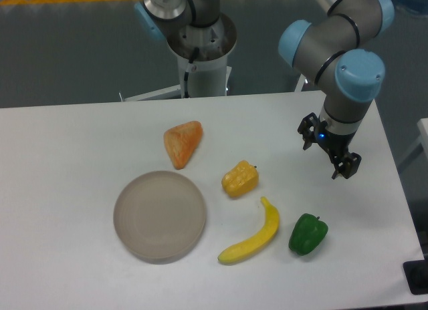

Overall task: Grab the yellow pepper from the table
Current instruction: 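Move the gripper over the small yellow pepper and lower toward it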

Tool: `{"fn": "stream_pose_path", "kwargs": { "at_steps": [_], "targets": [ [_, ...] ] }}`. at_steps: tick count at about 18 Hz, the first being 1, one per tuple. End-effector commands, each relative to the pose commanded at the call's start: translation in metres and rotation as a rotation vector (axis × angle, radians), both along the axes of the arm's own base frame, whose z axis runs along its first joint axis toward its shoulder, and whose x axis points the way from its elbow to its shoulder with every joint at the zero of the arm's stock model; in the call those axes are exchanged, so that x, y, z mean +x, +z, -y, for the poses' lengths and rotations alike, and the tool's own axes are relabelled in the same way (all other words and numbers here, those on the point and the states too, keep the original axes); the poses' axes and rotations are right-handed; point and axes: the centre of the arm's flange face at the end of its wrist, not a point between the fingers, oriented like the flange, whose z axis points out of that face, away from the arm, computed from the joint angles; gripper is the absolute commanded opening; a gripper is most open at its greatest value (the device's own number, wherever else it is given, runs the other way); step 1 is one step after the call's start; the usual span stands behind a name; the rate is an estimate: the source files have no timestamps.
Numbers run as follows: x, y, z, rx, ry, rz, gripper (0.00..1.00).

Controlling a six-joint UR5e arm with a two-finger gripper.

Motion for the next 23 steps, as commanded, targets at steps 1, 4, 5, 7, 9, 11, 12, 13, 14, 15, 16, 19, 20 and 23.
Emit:
{"fn": "stream_pose_path", "kwargs": {
  "at_steps": [1,4,5,7,9,11,12,13,14,15,16,19,20,23],
  "targets": [
    [0.000,-0.001,0.000,-0.002,0.000,0.002,1.00],
    [0.002,-0.001,-0.001,-0.001,0.001,0.003,1.00],
    [0.003,0.000,-0.001,0.000,-0.002,0.002,1.00],
    [0.013,0.002,-0.007,0.005,-0.015,0.002,1.00],
    [0.025,0.001,-0.013,0.003,-0.032,0.005,1.00],
    [0.034,-0.002,-0.015,-0.005,-0.041,0.008,1.00],
    [0.042,-0.004,-0.018,-0.009,-0.052,0.013,1.00],
    [0.049,-0.006,-0.020,-0.012,-0.063,0.016,1.00],
    [0.057,-0.005,-0.019,-0.013,-0.066,0.017,1.00],
    [0.064,-0.006,-0.019,-0.012,-0.063,0.021,1.00],
    [0.073,-0.010,-0.022,-0.016,-0.063,0.028,1.00],
    [0.097,-0.019,-0.028,-0.031,-0.054,0.037,1.00],
    [0.103,-0.024,-0.029,-0.038,-0.035,0.043,1.00],
    [0.121,-0.038,-0.039,-0.051,0.025,0.057,1.00]
  ]
}}
